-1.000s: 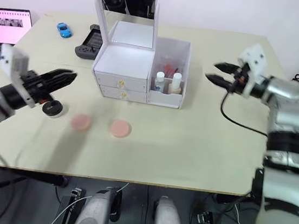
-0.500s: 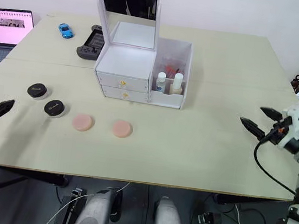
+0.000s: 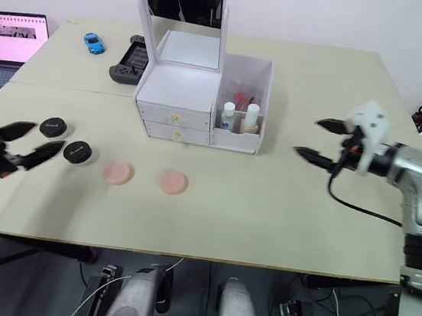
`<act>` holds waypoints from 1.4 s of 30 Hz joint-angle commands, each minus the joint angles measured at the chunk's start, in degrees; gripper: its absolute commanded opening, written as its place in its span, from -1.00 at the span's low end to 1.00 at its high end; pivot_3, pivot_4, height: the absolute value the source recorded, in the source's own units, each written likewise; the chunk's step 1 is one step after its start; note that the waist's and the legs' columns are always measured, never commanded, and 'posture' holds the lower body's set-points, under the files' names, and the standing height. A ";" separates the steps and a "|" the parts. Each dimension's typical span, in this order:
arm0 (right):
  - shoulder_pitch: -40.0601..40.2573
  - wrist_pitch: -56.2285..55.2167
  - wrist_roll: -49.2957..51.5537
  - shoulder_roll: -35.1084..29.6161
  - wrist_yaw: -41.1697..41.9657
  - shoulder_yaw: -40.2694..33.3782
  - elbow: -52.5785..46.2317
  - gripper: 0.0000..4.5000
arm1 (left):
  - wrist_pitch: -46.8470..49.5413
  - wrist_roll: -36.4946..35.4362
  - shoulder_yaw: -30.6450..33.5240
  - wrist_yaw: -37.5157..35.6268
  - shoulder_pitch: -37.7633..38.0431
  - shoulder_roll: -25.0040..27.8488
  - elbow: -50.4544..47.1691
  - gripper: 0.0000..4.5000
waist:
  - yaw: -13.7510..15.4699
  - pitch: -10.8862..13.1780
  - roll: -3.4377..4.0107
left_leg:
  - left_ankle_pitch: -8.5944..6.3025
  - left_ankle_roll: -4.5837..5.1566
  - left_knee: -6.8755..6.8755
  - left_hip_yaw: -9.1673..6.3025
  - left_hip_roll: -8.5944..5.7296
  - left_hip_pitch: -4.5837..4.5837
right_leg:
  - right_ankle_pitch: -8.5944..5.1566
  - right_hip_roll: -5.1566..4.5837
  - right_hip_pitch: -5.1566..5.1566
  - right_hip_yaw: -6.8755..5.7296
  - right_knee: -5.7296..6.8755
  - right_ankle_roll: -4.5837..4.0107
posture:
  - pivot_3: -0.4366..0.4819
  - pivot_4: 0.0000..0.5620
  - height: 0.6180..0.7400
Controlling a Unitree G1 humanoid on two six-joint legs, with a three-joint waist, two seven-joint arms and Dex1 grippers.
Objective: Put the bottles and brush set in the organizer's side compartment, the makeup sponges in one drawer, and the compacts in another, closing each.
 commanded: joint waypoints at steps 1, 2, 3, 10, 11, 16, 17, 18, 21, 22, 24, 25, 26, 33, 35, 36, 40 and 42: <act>-7.62 7.45 2.66 1.15 -2.10 3.22 -11.29 1.00 | -0.10 2.88 -8.15 13.07 -5.76 -8.99 -9.99 0.99 | 0.00 0.00 0.04 | 0.00 0.00 0.06 0.01 -0.05 0.00 | 0.01 -0.05 0.01 0.02 0.03 0.02 | -0.05 -0.47 0.98; -9.03 8.90 2.47 1.35 -2.63 4.26 -13.00 1.00 | -2.34 4.38 -10.34 14.78 -7.34 -12.17 -11.14 0.99 | 0.03 -0.01 0.00 | 0.00 0.00 0.10 0.01 -0.08 0.00 | 0.03 -0.05 0.03 0.03 0.04 0.05 | -0.05 -0.47 0.98; -10.11 9.85 1.97 1.52 -3.26 5.07 -14.25 1.00 | -2.78 4.26 -11.67 16.99 -8.49 -15.73 -11.99 0.99 | 0.06 -0.06 -0.12 | 0.00 0.00 0.15 -0.01 -0.09 -0.01 | 0.05 -0.01 0.05 0.02 0.04 0.09 | -0.05 -0.47 0.98; -19.12 12.59 1.52 4.32 -2.46 10.10 -13.36 1.00 | -4.24 12.76 -25.36 26.65 -12.73 -29.63 -11.15 0.99 | 0.01 -0.15 -0.28 | -0.02 0.05 0.20 -0.23 -0.11 -0.13 | 0.14 0.17 0.04 -0.02 0.00 0.26 | -0.05 -0.47 0.98; -19.52 12.42 1.15 4.35 -2.26 10.47 -13.04 1.00 | -5.23 13.98 -26.28 27.50 -13.40 -31.04 -10.33 0.99 | 0.05 -0.15 -0.27 | -0.01 0.05 0.21 -0.25 -0.11 -0.12 | 0.14 0.19 0.04 -0.02 0.01 0.25 | -0.05 -0.47 0.98; -20.26 9.40 -0.91 4.42 -1.29 11.85 -11.01 1.00 | -7.66 19.01 -27.92 32.67 -16.40 -36.74 -4.22 0.75 | 0.06 -0.15 -0.27 | -0.01 0.06 0.24 -0.28 -0.12 -0.17 | 0.14 0.21 0.05 -0.03 -0.01 0.26 | -0.05 -0.47 0.98; -20.64 9.22 -1.11 4.53 -1.20 11.97 -10.51 1.00 | -7.77 19.46 -28.58 32.36 -16.59 -37.04 -3.41 0.57 | 0.06 -0.15 -0.27 | -0.01 0.06 0.24 -0.29 -0.12 -0.17 | 0.15 0.21 0.04 -0.03 -0.01 0.26 | -0.05 -0.47 0.98; -20.98 8.88 -1.41 4.52 -1.08 12.12 -10.13 1.00 | -7.88 20.58 -29.62 32.01 -16.70 -36.80 -3.00 0.35 | 0.04 -0.15 -0.27 | -0.01 0.06 0.24 -0.30 -0.12 -0.16 | 0.15 0.23 0.04 -0.03 -0.01 0.26 | -0.05 -0.47 0.98; -22.03 8.44 -1.72 4.48 -0.62 11.96 -9.10 1.00 | -8.13 22.68 -31.03 32.48 -16.69 -37.34 -2.62 0.15 | -0.01 -0.15 -0.27 | -0.01 0.06 0.23 -0.30 -0.12 -0.17 | 0.15 0.24 0.02 -0.03 0.00 0.26 | -0.05 -0.47 0.98; -22.19 8.14 -1.87 4.38 -0.38 12.01 -8.89 1.00 | -8.49 23.38 -31.12 32.90 -16.75 -37.69 -2.35 0.15 | 0.00 -0.15 -0.27 | -0.01 0.06 0.23 -0.30 -0.11 -0.17 | 0.15 0.24 0.01 -0.03 0.00 0.26 | -0.05 -0.47 0.98; -22.19 7.10 -2.29 4.12 0.25 12.20 -8.50 1.00 | -9.68 24.67 -31.28 33.63 -17.10 -38.70 -1.36 0.15 | 0.03 -0.15 -0.27 | -0.01 0.06 0.22 -0.31 -0.11 -0.17 | 0.14 0.24 0.02 -0.04 0.00 0.26 | -0.05 -0.47 0.98; -22.19 6.91 -2.41 4.04 0.55 12.26 -8.25 1.00 | -10.05 25.25 -31.26 34.17 -17.28 -39.26 -0.89 0.15 | 0.02 -0.15 -0.27 | -0.01 0.06 0.23 -0.32 -0.11 -0.16 | 0.14 0.24 0.03 -0.04 0.00 0.26 | -0.05 -0.47 0.98; -22.31 6.60 -2.75 3.99 0.79 12.42 -7.77 1.00 | -10.32 25.61 -31.16 34.70 -17.44 -39.99 -0.33 0.15 | 0.05 -0.15 -0.27 | -0.01 0.06 0.23 -0.32 -0.11 -0.16 | 0.14 0.24 0.03 -0.04 0.00 0.26 | -0.05 -0.47 0.98; -22.87 5.64 -3.83 5.40 0.35 12.67 -7.21 1.00 | -10.45 27.72 -33.20 34.97 -18.05 -42.49 2.19 0.15 | 0.06 -0.15 -0.27 | -0.01 0.06 0.25 -0.33 -0.12 -0.18 | 0.14 0.25 0.03 -0.05 0.00 0.26 | -0.05 -0.47 0.98; -23.28 6.34 -3.35 5.99 0.11 12.25 -6.97 1.00 | -10.76 27.88 -32.58 35.12 -18.20 -42.79 2.88 0.03 | 0.06 -0.15 -0.27 | -0.01 0.06 0.24 -0.34 -0.12 -0.18 | 0.14 0.25 0.03 -0.05 0.00 0.26 | -0.05 -0.47 0.98; -23.59 6.68 -3.12 6.28 0.01 12.08 -6.77 1.00 | -11.04 27.96 -32.30 35.06 -18.42 -42.88 3.46 -0.09 | 0.02 -0.15 -0.27 | -0.01 0.06 0.24 -0.34 -0.11 -0.18 | 0.14 0.25 0.03 -0.05 0.00 0.26 | -0.05 -0.47 0.98; -24.44 6.53 -3.41 6.60 0.09 11.86 -5.99 1.00 | -12.82 28.44 -32.33 34.57 -19.37 -43.37 5.08 -0.87 | 0.08 -0.15 -0.26 | -0.01 0.06 0.24 -0.37 -0.11 -0.18 | 0.14 0.27 0.03 -0.07 0.02 0.26 | -0.05 -0.47 0.98; -24.66 6.58 -3.44 6.42 0.30 11.87 -5.88 1.00 | -12.98 28.63 -32.46 34.31 -19.26 -43.27 5.06 -0.89 | 0.15 -0.15 -0.26 | -0.01 0.05 0.25 -0.37 -0.11 -0.19 | 0.14 0.27 0.03 -0.07 0.01 0.26 | -0.05 -0.47 0.98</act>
